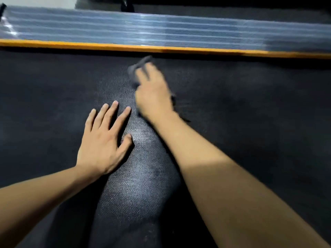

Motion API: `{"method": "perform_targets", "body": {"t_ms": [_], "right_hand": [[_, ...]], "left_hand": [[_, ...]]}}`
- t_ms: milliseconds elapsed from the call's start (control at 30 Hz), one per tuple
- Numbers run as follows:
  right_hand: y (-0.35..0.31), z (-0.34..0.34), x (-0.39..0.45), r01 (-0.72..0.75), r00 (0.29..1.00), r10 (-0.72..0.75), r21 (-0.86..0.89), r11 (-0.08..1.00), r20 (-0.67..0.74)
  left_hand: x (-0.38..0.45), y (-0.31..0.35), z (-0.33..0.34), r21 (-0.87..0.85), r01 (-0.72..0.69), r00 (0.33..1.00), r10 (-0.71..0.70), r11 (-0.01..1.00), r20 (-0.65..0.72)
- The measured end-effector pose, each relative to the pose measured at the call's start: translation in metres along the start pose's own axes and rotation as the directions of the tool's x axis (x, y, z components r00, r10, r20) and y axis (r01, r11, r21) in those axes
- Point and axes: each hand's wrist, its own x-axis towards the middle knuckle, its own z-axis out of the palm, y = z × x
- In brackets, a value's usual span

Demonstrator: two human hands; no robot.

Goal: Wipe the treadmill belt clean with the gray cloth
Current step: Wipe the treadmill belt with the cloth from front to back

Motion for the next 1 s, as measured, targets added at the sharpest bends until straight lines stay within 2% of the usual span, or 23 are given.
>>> {"method": "perform_targets", "body": {"t_ms": [67, 133, 200, 233, 300, 433, 500, 567, 633, 667, 733, 800, 833, 900, 1000], "right_hand": [[-0.027, 0.003, -0.006, 0.136, 0.984, -0.138, 0.026, 0.99, 0.115], [-0.012, -0.004, -0.004, 0.165, 0.977, -0.162, -0.01, 0.986, 0.139], [0.028, -0.018, 0.001, 0.021, 0.998, -0.017, -0.061, 0.998, 0.058], [0.051, -0.027, 0.003, -0.093, 0.995, 0.09, -0.065, 0.994, -0.04], [0.093, -0.048, -0.001, -0.276, 0.944, 0.259, -0.062, 0.959, -0.204], [0.111, -0.063, 0.0, -0.448, 0.882, 0.429, -0.062, 0.892, -0.193], [0.08, -0.045, 0.009, -0.346, 0.929, 0.326, -0.104, 0.932, -0.173], [0.036, -0.023, 0.014, -0.113, 0.992, 0.108, -0.086, 0.99, -0.066], [-0.005, -0.01, 0.011, 0.057, 0.996, -0.052, -0.057, 0.997, 0.077], [-0.018, -0.011, 0.006, 0.091, 0.985, -0.083, -0.046, 0.995, 0.149], [-0.008, -0.02, 0.002, 0.105, 0.98, -0.093, -0.061, 0.993, 0.174], [0.034, -0.036, -0.008, -0.016, 0.995, 0.024, -0.082, 0.997, 0.098], [0.059, -0.047, -0.015, -0.108, 0.994, 0.109, -0.098, 0.989, 0.01], [0.106, -0.071, -0.039, -0.257, 0.96, 0.239, -0.118, 0.959, -0.146], [0.133, -0.089, -0.065, -0.425, 0.893, 0.407, -0.062, 0.903, -0.193]], "left_hand": [[-0.001, -0.001, -0.001, -0.001, -0.013, 1.0, 0.013, 1.0, -0.002], [-0.002, -0.001, 0.0, -0.007, -0.022, 1.0, 0.022, 1.0, -0.005], [-0.001, -0.002, 0.0, -0.012, -0.026, 1.0, 0.026, 1.0, -0.01], [-0.001, -0.002, -0.001, -0.012, -0.027, 1.0, 0.026, 1.0, -0.01], [-0.003, -0.001, 0.0, -0.01, -0.016, 1.0, 0.015, 1.0, -0.016], [-0.001, 0.004, 0.002, -0.011, 0.01, 0.999, -0.011, 1.0, -0.053], [-0.002, 0.004, 0.003, -0.017, 0.024, 0.998, -0.025, 1.0, -0.065], [-0.002, 0.004, 0.004, -0.014, 0.024, 0.997, -0.025, 1.0, -0.074], [-0.002, 0.002, 0.004, -0.01, 0.017, 0.997, -0.018, 1.0, -0.076], [-0.002, 0.001, 0.004, -0.012, 0.013, 0.997, -0.014, 1.0, -0.074], [-0.001, -0.002, 0.005, -0.02, 0.002, 0.997, -0.004, 1.0, -0.072], [-0.001, -0.004, 0.005, -0.023, -0.002, 0.997, 0.0, 1.0, -0.071], [-0.001, -0.004, 0.006, -0.024, 0.001, 0.997, -0.002, 1.0, -0.071], [-0.001, -0.004, 0.007, -0.023, 0.01, 0.997, -0.012, 1.0, -0.077], [0.0, 0.001, 0.008, -0.041, 0.022, 0.995, -0.026, 0.999, -0.101]]}}
